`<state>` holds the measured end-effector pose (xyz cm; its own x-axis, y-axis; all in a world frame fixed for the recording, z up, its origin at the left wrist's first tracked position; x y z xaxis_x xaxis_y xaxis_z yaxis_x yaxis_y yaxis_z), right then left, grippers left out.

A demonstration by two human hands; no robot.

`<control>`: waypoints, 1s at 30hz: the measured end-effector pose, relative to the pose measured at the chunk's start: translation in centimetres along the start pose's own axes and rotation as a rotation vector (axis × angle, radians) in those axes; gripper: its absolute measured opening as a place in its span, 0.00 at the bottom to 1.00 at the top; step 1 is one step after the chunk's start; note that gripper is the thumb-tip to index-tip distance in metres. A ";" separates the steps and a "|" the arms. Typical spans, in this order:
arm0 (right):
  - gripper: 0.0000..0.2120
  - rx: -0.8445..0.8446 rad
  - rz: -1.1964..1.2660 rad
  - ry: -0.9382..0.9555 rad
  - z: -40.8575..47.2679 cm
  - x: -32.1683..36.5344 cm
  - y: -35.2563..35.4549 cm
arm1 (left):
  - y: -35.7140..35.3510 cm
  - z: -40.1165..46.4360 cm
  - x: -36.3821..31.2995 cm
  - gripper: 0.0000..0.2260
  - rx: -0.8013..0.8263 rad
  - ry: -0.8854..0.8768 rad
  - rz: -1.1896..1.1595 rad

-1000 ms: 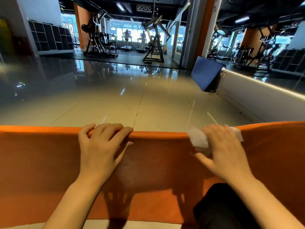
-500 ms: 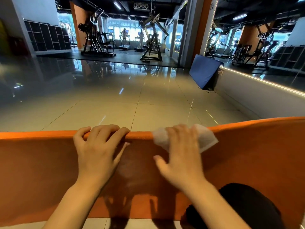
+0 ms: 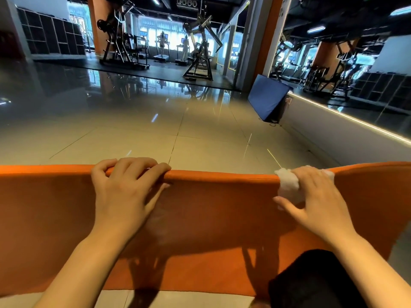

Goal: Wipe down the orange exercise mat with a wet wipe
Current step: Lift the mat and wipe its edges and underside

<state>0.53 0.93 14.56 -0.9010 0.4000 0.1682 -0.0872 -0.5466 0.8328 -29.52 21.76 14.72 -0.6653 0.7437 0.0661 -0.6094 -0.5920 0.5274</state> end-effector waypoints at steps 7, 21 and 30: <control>0.41 -0.072 0.084 -0.115 1.5 1.8 0.0 | 0.7 1.0 0.2 0.13 0.043 0.117 -0.091; 0.25 -0.130 0.197 0.242 3.6 22.5 -3.9 | 1.8 2.0 7.5 0.11 0.120 0.302 -0.008; 0.22 -0.102 0.266 0.393 4.2 20.1 -4.3 | 1.0 0.7 8.1 0.17 0.218 0.204 -0.047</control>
<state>-15.40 14.42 16.56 -0.9883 -0.0607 0.1402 0.1445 -0.6694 0.7287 -35.23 27.45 16.38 -0.7247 0.6781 -0.1230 -0.5494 -0.4608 0.6970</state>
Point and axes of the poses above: each hand's wrist, its own z-axis towards the middle knuckle, its own y-axis out of the back of the hand, x = y × z, the point moved 2 cm from there along z, towards the middle knuckle, and after that the axes turned 10 degrees about z, right-handed, at the moved point
